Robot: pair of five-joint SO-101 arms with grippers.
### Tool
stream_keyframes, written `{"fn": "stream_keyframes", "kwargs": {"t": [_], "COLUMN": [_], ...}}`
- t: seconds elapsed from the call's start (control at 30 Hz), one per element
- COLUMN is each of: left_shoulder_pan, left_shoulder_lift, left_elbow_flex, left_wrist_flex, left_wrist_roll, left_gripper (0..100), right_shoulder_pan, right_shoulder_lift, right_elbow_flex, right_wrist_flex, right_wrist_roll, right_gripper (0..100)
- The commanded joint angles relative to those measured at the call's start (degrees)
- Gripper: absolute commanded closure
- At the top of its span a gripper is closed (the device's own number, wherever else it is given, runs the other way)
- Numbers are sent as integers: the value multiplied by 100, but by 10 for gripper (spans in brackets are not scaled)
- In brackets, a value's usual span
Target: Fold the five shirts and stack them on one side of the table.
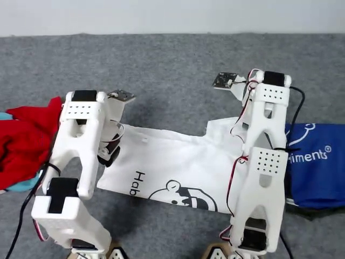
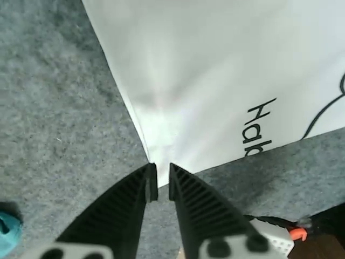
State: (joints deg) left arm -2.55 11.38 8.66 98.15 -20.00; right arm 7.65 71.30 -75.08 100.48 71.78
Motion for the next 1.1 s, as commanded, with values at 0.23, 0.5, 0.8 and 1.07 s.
{"fn": "stream_keyframes", "kwargs": {"t": [0.23,0.5,0.8,1.07], "left_shoulder_pan": [53,53,53,53], "left_shoulder_lift": [-229,-229,-229,-229], "left_elbow_flex": [-22,-22,-22,-22], "left_wrist_flex": [-18,-18,-18,-9], "left_wrist_roll": [35,35,44,44], "left_gripper": [949,949,949,949], "right_shoulder_pan": [-66,-127,-426,-576], "right_shoulder_lift": [-1095,-2826,-4989,-6123], "right_elbow_flex": [158,2769,5582,7851], "right_wrist_flex": [251,242,180,-549], "right_wrist_roll": [-897,-1090,-923,-809], "right_gripper": [988,988,988,988]}}
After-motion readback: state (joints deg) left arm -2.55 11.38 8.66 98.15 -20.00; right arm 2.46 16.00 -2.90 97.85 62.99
